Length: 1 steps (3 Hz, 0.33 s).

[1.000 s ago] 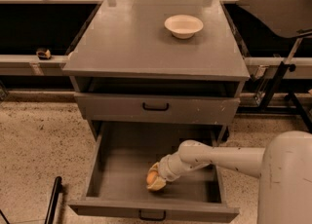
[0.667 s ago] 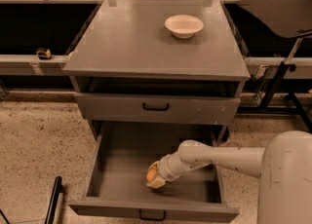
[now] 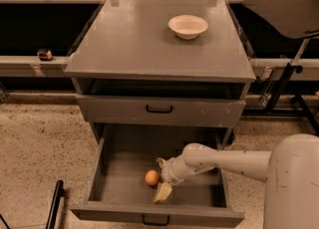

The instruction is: Place orange into middle drawer

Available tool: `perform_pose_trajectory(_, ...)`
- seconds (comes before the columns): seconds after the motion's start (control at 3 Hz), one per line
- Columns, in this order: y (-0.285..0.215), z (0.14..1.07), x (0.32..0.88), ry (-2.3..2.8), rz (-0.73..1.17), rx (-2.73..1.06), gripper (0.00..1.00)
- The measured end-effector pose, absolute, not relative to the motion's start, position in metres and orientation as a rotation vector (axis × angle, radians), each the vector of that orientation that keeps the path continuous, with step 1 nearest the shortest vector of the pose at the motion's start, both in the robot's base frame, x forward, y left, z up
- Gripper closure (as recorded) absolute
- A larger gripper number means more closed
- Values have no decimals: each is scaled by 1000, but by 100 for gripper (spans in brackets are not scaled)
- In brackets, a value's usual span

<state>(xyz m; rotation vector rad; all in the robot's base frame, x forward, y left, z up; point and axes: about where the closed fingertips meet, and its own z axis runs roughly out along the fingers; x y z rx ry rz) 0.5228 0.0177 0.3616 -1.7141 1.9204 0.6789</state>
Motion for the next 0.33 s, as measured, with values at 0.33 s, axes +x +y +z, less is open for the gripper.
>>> perform_pose_trajectory(0.33, 18, 362, 523, 1920, 679, -1714, 0)
